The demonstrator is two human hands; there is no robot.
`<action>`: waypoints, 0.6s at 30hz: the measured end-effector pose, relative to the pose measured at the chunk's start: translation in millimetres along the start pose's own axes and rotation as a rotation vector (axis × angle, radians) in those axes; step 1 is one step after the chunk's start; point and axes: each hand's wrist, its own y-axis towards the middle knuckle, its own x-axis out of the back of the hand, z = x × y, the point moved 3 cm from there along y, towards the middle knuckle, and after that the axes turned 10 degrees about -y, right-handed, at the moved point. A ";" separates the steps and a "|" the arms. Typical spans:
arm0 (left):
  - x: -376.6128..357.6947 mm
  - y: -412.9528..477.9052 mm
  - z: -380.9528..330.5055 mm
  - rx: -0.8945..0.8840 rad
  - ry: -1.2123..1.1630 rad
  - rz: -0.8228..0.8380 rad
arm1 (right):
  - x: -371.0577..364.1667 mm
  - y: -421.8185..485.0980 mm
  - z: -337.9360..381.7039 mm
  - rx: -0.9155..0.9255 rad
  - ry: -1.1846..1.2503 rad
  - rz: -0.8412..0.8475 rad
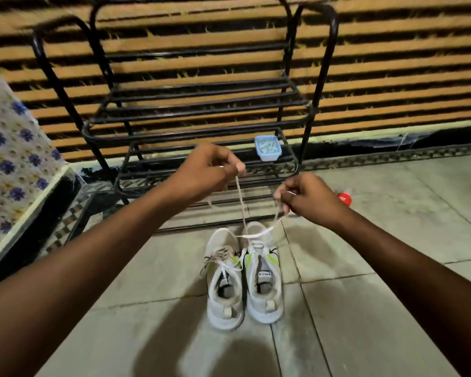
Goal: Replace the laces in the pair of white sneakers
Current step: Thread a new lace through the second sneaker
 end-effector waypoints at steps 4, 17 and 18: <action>13.3 2.0 -30.1 0.028 -0.020 -0.063 | 36.0 3.3 34.0 -0.017 0.099 -0.081; 39.5 7.0 -81.8 0.170 -0.435 0.020 | 100.5 0.9 113.7 -0.059 0.551 -0.065; 40.2 7.6 -83.6 0.204 -0.485 0.025 | 101.6 0.5 116.9 -0.084 0.591 -0.054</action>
